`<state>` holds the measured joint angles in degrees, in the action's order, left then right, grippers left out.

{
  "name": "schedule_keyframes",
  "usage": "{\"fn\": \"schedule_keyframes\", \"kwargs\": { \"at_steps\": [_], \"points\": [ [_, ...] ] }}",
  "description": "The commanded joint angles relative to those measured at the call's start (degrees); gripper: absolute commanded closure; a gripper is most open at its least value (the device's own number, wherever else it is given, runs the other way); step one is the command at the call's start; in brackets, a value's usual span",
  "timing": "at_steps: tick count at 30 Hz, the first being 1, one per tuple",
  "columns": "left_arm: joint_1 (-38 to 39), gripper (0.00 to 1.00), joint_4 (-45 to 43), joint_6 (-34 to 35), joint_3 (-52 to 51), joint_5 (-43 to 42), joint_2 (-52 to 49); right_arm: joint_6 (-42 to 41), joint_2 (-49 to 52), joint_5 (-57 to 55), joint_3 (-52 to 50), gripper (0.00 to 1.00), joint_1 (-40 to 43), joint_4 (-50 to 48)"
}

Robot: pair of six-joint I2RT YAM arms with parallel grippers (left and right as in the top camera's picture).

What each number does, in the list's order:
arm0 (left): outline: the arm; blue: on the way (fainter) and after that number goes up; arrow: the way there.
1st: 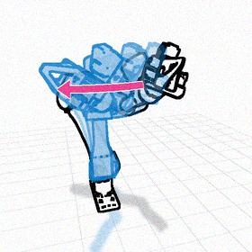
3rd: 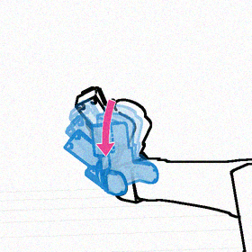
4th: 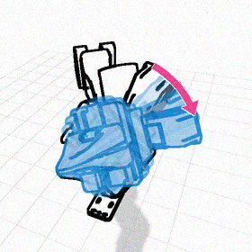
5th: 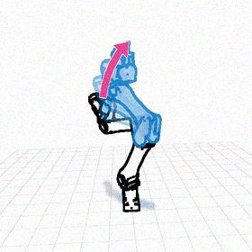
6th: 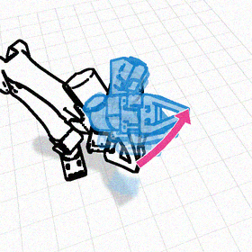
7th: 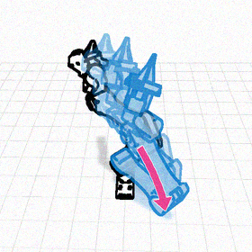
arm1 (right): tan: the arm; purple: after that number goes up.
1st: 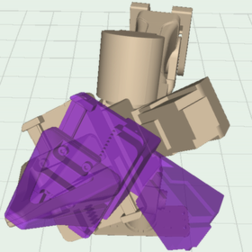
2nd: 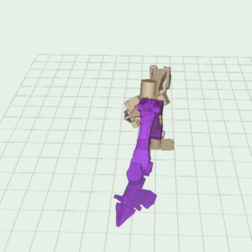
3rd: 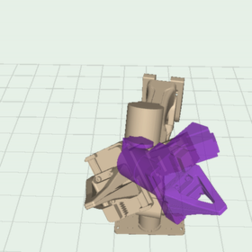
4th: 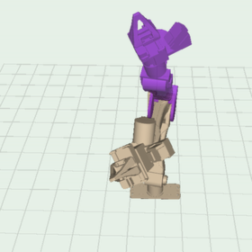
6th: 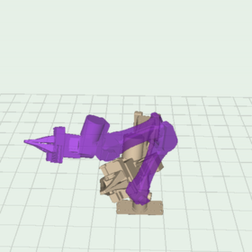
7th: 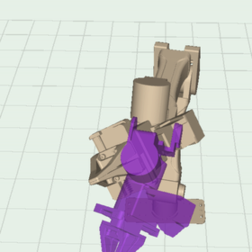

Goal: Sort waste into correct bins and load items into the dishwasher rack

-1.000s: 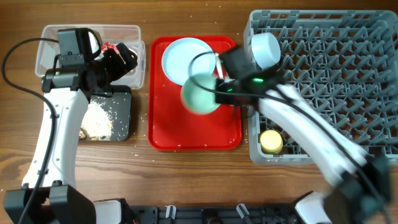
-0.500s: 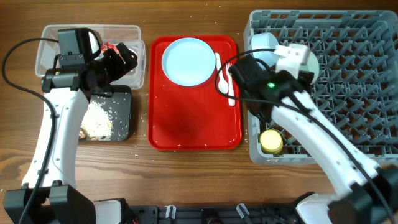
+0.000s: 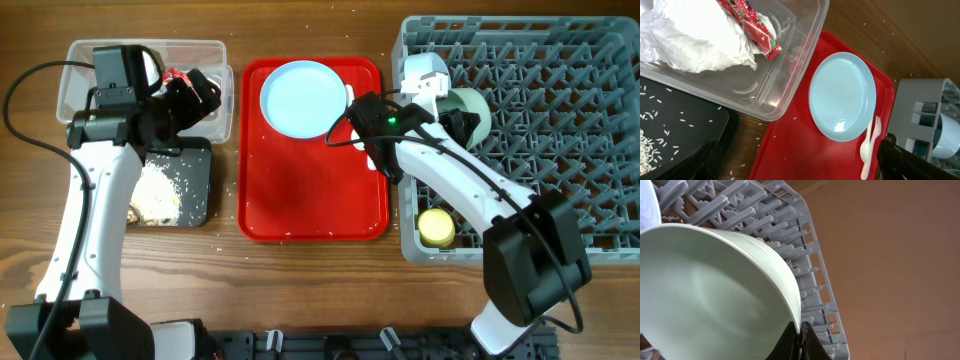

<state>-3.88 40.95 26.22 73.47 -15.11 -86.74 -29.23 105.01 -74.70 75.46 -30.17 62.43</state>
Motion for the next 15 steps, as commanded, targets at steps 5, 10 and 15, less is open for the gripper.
{"fn": "schedule_keyframes", "kwargs": {
  "at_steps": [5,10,15],
  "points": [
    [-0.15,0.0,-0.15,-0.26,-0.07,-0.28,-0.48,19.65,0.9,29.97,-0.2,0.47,-0.94,-5.01],
    [-0.15,0.0,-0.15,-0.26,-0.07,-0.28,-0.48,14.08,-0.07,38.75,0.52,0.17,-0.94,-4.28],
    [-0.15,0.0,-0.15,-0.26,-0.07,-0.28,-0.48,14.25,-4.44,48.68,3.28,0.17,-0.94,-3.48]
  ]
}}
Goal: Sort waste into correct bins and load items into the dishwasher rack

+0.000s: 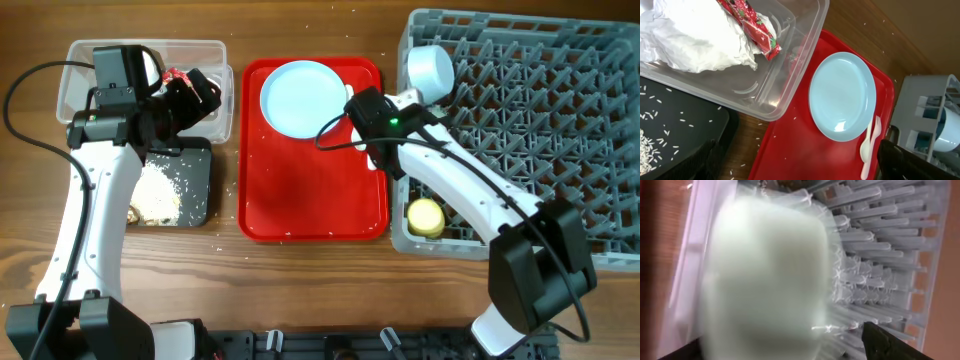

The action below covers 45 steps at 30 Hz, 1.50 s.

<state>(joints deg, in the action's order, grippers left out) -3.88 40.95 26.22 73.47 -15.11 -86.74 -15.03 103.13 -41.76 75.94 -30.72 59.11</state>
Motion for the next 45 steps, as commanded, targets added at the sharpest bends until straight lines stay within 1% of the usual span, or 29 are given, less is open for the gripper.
{"fn": "schedule_keyframes", "kwargs": {
  "at_steps": [1,6,8,10,11,12,14,17,18,19,23,24,30,34,35,36,37,38,39,42,45],
  "points": [
    [-0.15,0.0,-0.15,-0.26,-0.07,-0.28,-0.48,0.07,-3.89,17.38,3.21,0.17,-0.39,-0.11],
    [-0.15,0.0,-0.15,-0.26,-0.07,-0.28,-0.48,0.13,-9.62,21.27,4.35,0.17,-0.39,-0.83],
    [-0.15,0.0,-0.15,-0.26,-0.07,-0.28,-0.48,1.88,-11.39,26.01,5.01,0.16,-0.39,-2.95],
    [-0.15,0.0,-0.15,-0.26,-0.07,-0.28,-0.48,3.69,-12.96,34.42,5.07,0.16,-0.37,-9.07],
    [-0.15,0.0,-0.15,-0.26,-0.07,-0.28,-0.48,3.3,-13.09,38.82,5.05,0.16,-0.39,-14.1],
    [-0.15,0.0,-0.15,-0.26,-0.07,-0.28,-0.48,2.25,-12.96,40.41,5.05,0.17,-0.39,-16.57],
    [-0.15,0.0,-0.15,-0.26,-0.07,-0.28,-0.48,-4.39,-10.88,41.7,5.03,0.25,-0.39,-24.02],
    [-0.15,0.0,-0.15,-0.26,-0.07,-0.28,-0.48,-13.97,-5.4,41.16,5.03,0.32,-0.39,-30.32],
    [-0.15,0.0,-0.15,-0.26,-0.07,-0.28,-0.48,-18.34,-2.08,41.18,5.03,0.35,-0.39,-32.15],
    [-0.15,0.0,-0.15,-0.26,-0.07,-0.28,-0.48,-20.85,0.9,41.38,5.03,0.36,-0.39,-33.46],
    [-0.15,0.0,-0.15,-0.26,-0.07,-0.28,-0.48,-26.91,9.29,42.27,5.03,0.41,-0.37,-35.43],
    [-0.15,0.0,-0.15,-0.26,-0.07,-0.28,-0.48,-28.65,13.05,42.18,5.05,0.45,-0.28,-36.63],
    [-0.15,0.0,-0.15,-0.26,-0.07,-0.28,-0.48,-31.78,18.27,41.59,5.05,0.52,-0.17,-39.95],
    [-0.15,0.0,-0.15,-0.26,-0.07,-0.28,-0.48,-33.16,20.87,41.81,5.05,0.56,-0.17,-39.69],
    [-0.15,0.0,-0.15,-0.26,-0.07,-0.28,-0.48,-33.16,20.94,41.81,5.05,0.59,-0.17,-39.5],
    [-0.15,0.0,-0.15,-0.26,-0.07,-0.28,-0.48,-33.16,20.96,41.81,5.05,0.64,-0.17,-39.36],
    [-0.15,0.0,-0.15,-0.26,-0.07,-0.28,-0.48,-33.16,20.96,41.81,5.05,0.75,-0.17,-39.15],
    [-0.15,0.0,-0.15,-0.26,-0.07,-0.28,-0.48,-33.14,20.96,41.86,5.07,0.83,-0.07,-38.86],
    [-0.15,0.0,-0.15,-0.26,-0.07,-0.28,-0.48,-33.09,20.96,42.53,5.07,0.96,-0.07,-38.47],
    [-0.15,0.0,-0.15,-0.26,-0.07,-0.28,-0.48,-32.3,20.72,44.87,5.33,0.96,0.26,-36.41],
    [-0.15,0.0,-0.15,-0.26,-0.07,-0.28,-0.48,-27.85,19.47,45.27,8.76,0.96,1.53,-31.8]
  ]
}}
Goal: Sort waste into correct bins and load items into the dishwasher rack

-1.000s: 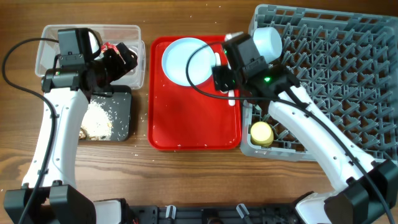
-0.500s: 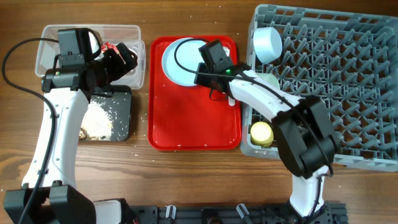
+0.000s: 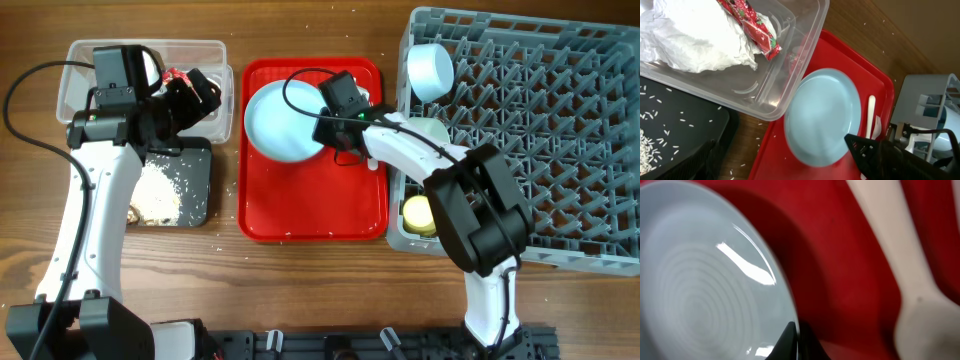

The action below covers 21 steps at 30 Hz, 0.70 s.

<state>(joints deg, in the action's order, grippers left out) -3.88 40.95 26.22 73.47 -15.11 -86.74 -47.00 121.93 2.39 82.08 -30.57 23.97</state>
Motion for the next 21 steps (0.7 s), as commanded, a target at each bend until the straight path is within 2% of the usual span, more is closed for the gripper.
{"fn": "schedule_keyframes", "kwargs": {
  "at_steps": [1,3,6,9,12,13,16,18,21],
  "points": [
    [-0.15,0.0,-0.15,-0.26,-0.07,-0.28,-0.48,6.21,-0.26,1.14,3.91,0.96,1.77,4.48],
    [-0.15,0.0,-0.15,-0.26,-0.07,-0.28,-0.48,12.85,-3.69,-0.37,6.54,0.96,2.6,7.37],
    [-0.15,0.0,-0.15,-0.26,-0.07,-0.28,-0.48,15.15,-11.76,-10.1,8.48,0.96,3.61,12.85],
    [-0.15,0.0,-0.15,-0.26,-0.07,-0.28,-0.48,22.25,-22.8,-18.91,8.57,0.96,4.96,15.56],
    [-0.15,0.0,-0.15,-0.26,-0.07,-0.28,-0.48,26.58,-32.63,-35.82,8.57,0.96,5.18,19.12],
    [-0.15,0.0,-0.15,-0.26,-0.07,-0.28,-0.48,29.53,-35.89,-45.03,8.55,0.96,5.2,20.72],
    [-0.15,0.0,-0.15,-0.26,-0.07,-0.28,-0.48,38.73,-38.97,-60.65,8.55,0.96,6.64,23.12],
    [-0.15,0.0,-0.15,-0.26,-0.07,-0.28,-0.48,43.74,-38.77,-64.94,7.8,0.96,9.11,23.61],
    [-0.15,0.0,-0.15,-0.26,-0.07,-0.28,-0.48,47.08,-36.85,-66.07,6.12,0.96,13.81,23.08]
  ]
}}
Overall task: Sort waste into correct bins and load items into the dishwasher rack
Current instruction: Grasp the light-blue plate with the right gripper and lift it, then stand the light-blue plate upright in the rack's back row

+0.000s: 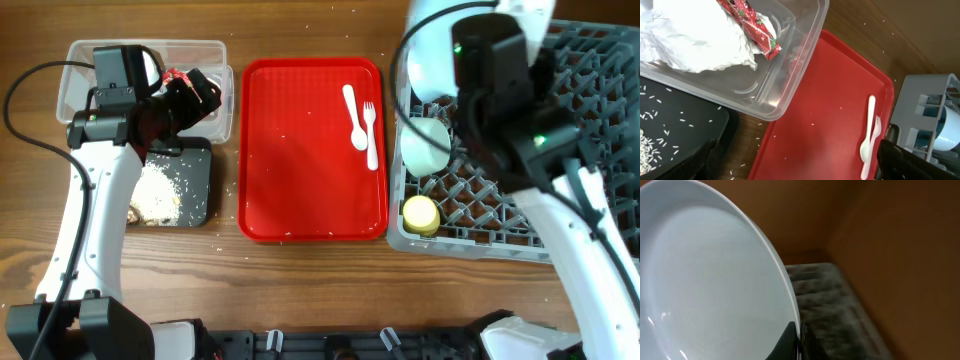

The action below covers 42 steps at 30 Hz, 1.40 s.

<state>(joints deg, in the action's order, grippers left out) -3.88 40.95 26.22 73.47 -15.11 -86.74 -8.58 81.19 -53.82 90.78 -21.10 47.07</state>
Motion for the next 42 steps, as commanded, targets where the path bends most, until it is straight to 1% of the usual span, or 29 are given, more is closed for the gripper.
{"fn": "schedule_keyframes", "kwargs": {
  "at_steps": [1,2,4,6,9,12,17,18,19,20,21,22,24,25,26,27,29,30,34,35,36,38,40,42],
  "points": [
    [-0.15,0.0,-0.15,-0.26,-0.07,-0.28,-0.48,8.66,4.83,-9.86,-2.71,0.96,5.64,-0.07],
    [-0.15,0.0,-0.15,-0.26,-0.07,-0.28,-0.48,9.25,6.19,-9.86,-2.73,0.96,7.04,-0.07],
    [-0.15,0.0,-0.15,-0.26,-0.07,-0.28,-0.48,13.29,9.18,-9.4,-2.73,0.96,8.79,-0.59],
    [-0.15,0.0,-0.15,-0.26,-0.07,-0.28,-0.48,14.67,11.72,-9.31,-2.73,0.96,9.25,-1.66],
    [-0.15,0.0,-0.15,-0.26,-0.07,-0.28,-0.48,14.95,15.65,-9.07,-2.73,0.96,9.22,-3.82],
    [-0.15,0.0,-0.15,-0.26,-0.07,-0.28,-0.48,17.81,19.98,-6.34,-2.73,0.96,9.22,-5.09],
    [-0.15,0.0,-0.15,-0.26,-0.07,-0.28,-0.48,17.55,25.33,-5.4,-2.73,0.95,9.22,-5.97],
    [-0.15,0.0,-0.15,-0.26,-0.07,-0.28,-0.48,17.51,25.57,-3.43,-2.73,0.9,9.22,-6.45],
    [-0.15,0.0,-0.15,-0.26,-0.07,-0.28,-0.48,17.42,25.59,-0.98,-2.73,0.69,9.25,-6.84],
    [-0.15,0.0,-0.15,-0.26,-0.07,-0.28,-0.48,17.44,25.22,2.16,-2.71,0.51,9.42,-7.28],
    [-0.15,0.0,-0.15,-0.26,-0.07,-0.28,-0.48,17.38,24.92,4.02,-2.71,0.35,9.46,-7.41],
    [-0.15,0.0,-0.15,-0.26,-0.07,-0.28,-0.48,17.31,24.22,6.56,-2.67,0.25,9.44,-7.37],
    [-0.15,0.0,-0.15,-0.26,-0.07,-0.28,-0.48,15.15,22.12,12.2,-2.6,0.11,9.44,-7.13],
    [-0.15,0.0,-0.15,-0.26,-0.07,-0.28,-0.48,13.44,20.81,16.92,-2.6,0.08,9.44,-6.91],
    [-0.15,0.0,-0.15,-0.26,-0.07,-0.28,-0.48,12.94,18.84,25.11,-2.6,0.06,9.44,-6.47],
    [-0.15,0.0,-0.15,-0.26,-0.07,-0.28,-0.48,12.83,16.87,34.07,-2.6,0.0,9.44,-6.32],
    [-0.15,0.0,-0.15,-0.26,-0.07,-0.28,-0.48,12.81,13.55,51.12,-2.6,0.0,9.44,-6.49],
    [-0.15,0.0,-0.15,-0.26,-0.07,-0.28,-0.48,11.39,12.0,59.71,-2.6,0.0,9.44,-6.54],
    [-0.15,0.0,-0.15,-0.26,-0.07,-0.28,-0.48,3.54,11.13,85.05,-2.75,0.0,9.11,-6.14],
    [-0.15,0.0,-0.15,-0.26,-0.07,-0.28,-0.48,3.21,11.52,88.43,-2.95,0.0,8.5,-5.11],
    [-0.15,0.0,-0.15,-0.26,-0.07,-0.28,-0.48,3.3,12.04,89.66,-3.3,0.0,7.61,-4.02],
    [-0.15,0.0,-0.15,-0.26,-0.07,-0.28,-0.48,3.78,12.81,88.35,-4.2,0.03,5.49,-0.94],
    [-0.15,0.0,-0.15,-0.26,-0.07,-0.28,-0.48,3.65,13.35,84.32,-5.75,0.08,3.34,1.95],
    [-0.15,0.0,-0.15,-0.26,-0.07,-0.28,-0.48,2.54,13.88,78.53,-8.31,0.15,1.16,4.59]
  ]
}}
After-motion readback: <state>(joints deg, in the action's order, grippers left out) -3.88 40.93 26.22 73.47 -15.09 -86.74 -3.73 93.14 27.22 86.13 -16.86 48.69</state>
